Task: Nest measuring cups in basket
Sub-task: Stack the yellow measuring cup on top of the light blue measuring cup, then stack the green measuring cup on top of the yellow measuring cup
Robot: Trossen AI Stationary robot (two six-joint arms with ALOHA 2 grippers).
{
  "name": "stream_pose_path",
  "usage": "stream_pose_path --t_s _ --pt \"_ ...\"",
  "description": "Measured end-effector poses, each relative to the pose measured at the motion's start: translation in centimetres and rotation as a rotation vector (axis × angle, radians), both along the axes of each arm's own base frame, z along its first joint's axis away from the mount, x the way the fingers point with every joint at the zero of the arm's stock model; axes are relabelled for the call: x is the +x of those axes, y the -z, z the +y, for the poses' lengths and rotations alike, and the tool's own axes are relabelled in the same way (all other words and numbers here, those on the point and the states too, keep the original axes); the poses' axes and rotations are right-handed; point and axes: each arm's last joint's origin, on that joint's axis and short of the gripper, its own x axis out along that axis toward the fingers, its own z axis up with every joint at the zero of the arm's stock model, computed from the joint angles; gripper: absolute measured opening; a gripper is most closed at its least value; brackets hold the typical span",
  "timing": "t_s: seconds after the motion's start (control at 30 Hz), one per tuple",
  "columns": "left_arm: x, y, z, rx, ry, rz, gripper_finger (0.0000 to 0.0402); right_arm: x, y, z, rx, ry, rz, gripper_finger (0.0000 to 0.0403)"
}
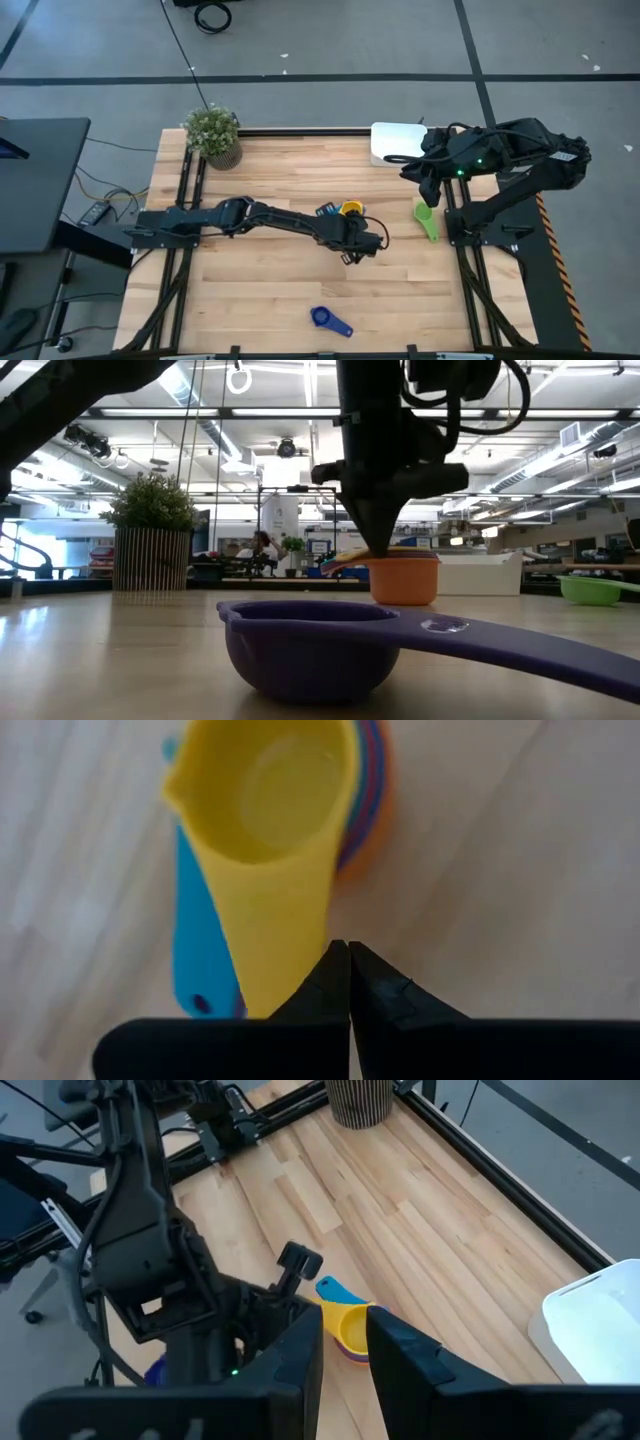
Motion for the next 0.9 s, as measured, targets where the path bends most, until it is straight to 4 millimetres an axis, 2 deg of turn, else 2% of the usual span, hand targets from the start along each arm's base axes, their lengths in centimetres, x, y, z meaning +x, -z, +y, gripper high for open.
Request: stream_pose_path --t_s 0.27,0.4,0.57,0.67,0.9 --pt "0.1 -0.1 1.8 0.079 0.008 0.029 0.0002 0.0 0.0 0.0 0.000 -0.001 0.001 0.0087" --pt "-0.1 -0.4 1.7 0.080 0.011 0.040 0.0002 0.0 0.0 0.1 -0.001 -0.049 0.013 0.0087" --pt "-1.0 -3.3 0.4 0.007 0.044 -0.005 0.0002 -0.1 0.2 0.3 0.054 -0.162 0.048 0.0087" --pt "-1.8 -5.6 -0.2 -0.019 0.062 -0.052 0.0002 -0.2 0.5 0.2 0.117 -0.144 0.083 0.0087" --pt "-4.5 -12.3 -0.3 -0.064 0.053 -0.206 0.0002 -0.7 2.7 -0.1 0.064 -0.079 0.380 0.0088"
